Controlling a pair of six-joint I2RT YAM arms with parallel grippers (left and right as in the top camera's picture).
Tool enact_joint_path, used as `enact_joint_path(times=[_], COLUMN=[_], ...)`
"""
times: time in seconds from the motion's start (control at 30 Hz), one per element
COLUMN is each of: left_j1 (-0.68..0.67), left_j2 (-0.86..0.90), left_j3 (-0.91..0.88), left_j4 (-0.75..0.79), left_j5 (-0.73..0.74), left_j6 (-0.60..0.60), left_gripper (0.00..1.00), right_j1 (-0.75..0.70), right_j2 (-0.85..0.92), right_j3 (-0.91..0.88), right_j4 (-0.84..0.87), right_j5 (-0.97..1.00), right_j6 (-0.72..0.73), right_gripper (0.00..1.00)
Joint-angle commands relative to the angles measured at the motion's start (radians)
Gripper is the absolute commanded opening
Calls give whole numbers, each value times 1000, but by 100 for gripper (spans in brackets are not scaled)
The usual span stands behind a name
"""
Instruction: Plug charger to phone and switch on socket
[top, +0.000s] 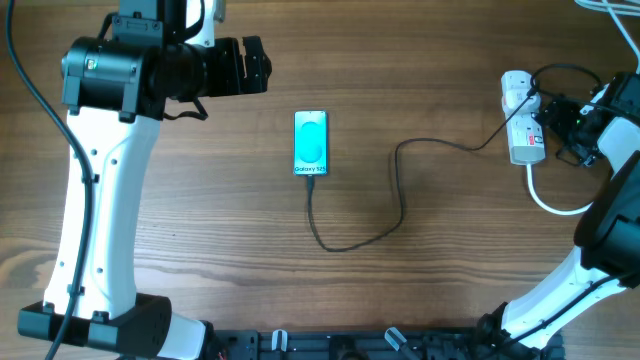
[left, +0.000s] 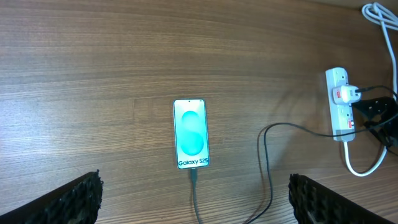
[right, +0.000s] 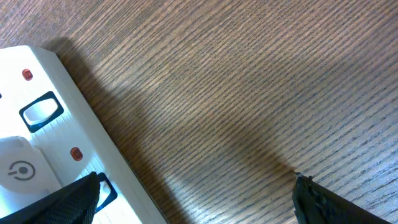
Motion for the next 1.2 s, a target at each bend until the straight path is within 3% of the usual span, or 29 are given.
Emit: enact_joint_path(times=[0.0, 1.17], left_j1=[-3, -3], left_j2=[1, 1], left_j3=[-3, -3], left_j4=[0, 0], left_j5=[-6, -6], left_j6=[5, 5], left_gripper=[100, 100], right_j1=[22, 54], right_j2=[32, 89], right_j3=[10, 10], right_j4=[-6, -77], right_j5=[-60, -93], right_j6=[-11, -63], right_gripper=[100, 100])
